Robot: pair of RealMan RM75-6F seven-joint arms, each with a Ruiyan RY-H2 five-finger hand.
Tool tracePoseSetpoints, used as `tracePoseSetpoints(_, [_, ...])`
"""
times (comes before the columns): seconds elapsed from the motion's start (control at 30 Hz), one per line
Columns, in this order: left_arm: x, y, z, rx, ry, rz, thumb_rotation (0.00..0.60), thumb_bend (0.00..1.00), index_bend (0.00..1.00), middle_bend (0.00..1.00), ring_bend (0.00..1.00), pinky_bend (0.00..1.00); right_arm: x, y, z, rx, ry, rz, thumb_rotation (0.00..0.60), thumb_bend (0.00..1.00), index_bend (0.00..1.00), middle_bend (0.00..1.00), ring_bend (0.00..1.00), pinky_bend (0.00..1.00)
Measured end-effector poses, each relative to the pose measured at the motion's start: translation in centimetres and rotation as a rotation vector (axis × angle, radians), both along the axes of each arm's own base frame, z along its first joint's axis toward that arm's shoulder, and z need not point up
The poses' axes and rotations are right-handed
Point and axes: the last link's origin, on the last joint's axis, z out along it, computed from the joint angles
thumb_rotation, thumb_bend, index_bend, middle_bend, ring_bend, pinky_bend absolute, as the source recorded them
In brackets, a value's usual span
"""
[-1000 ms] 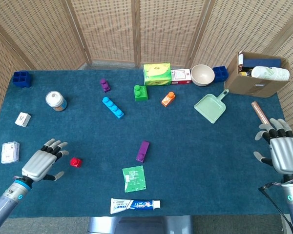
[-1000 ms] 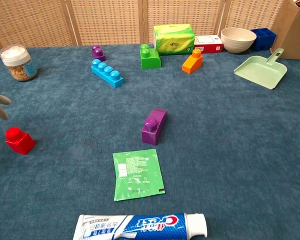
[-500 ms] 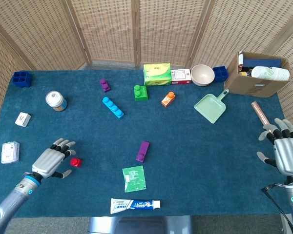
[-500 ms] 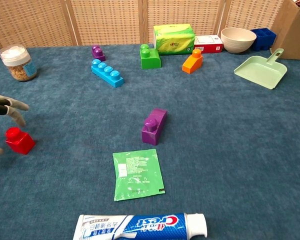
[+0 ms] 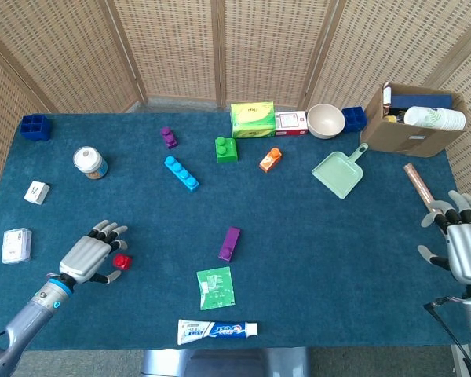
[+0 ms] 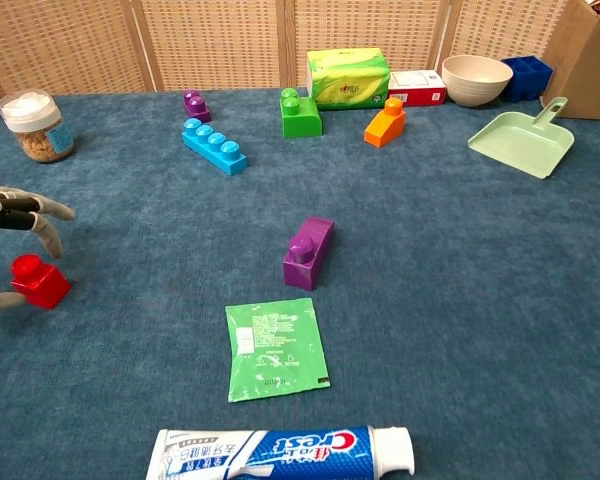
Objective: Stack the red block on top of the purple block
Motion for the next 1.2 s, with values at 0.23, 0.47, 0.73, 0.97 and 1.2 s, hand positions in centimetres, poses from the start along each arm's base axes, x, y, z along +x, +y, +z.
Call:
tracePoseSetpoints(0.23, [-0.01, 0.04, -0.23, -0.009, -0.002, 0.003, 0.470, 0.37, 0.33, 0.12, 0.04, 0.00, -0.05, 0.11, 0.03, -0.002, 0.001, -0.002, 0.600, 0.04, 0.49, 0.31, 0.12, 0.17])
tracePoseSetpoints(0.47, [-0.25, 0.18, -0.25, -0.006, -0.005, 0.013, 0.531, 0.37, 0.36, 0.13, 0.05, 0.00, -0.06, 0.14, 0.11, -0.007, 0.001, -0.003, 0.600, 0.04, 0.49, 0.31, 0.12, 0.17])
tracePoseSetpoints(0.73, [0.06, 0.46, -0.64, -0.013, -0.024, 0.014, 0.600, 0.38, 0.42, 0.16, 0.06, 0.00, -0.11, 0.19, 0.08, -0.008, 0.006, -0.008, 0.600, 0.04, 0.49, 0.31, 0.12, 0.17])
tracePoseSetpoints(0.97, [0.21, 0.66, -0.85, -0.010, -0.030, 0.012, 0.600, 0.39, 0.51, 0.19, 0.08, 0.00, -0.35, 0.43, 0.15, -0.008, 0.009, -0.017, 0.600, 0.04, 0.49, 0.31, 0.12, 0.17])
tracePoseSetpoints(1.2, [0.25, 0.62, -0.88, -0.014, -0.052, 0.029, 0.600, 0.39, 0.53, 0.20, 0.09, 0.00, -0.36, 0.56, 0.20, -0.007, 0.006, -0.016, 0.600, 0.04, 0.49, 0.31, 0.12, 0.17])
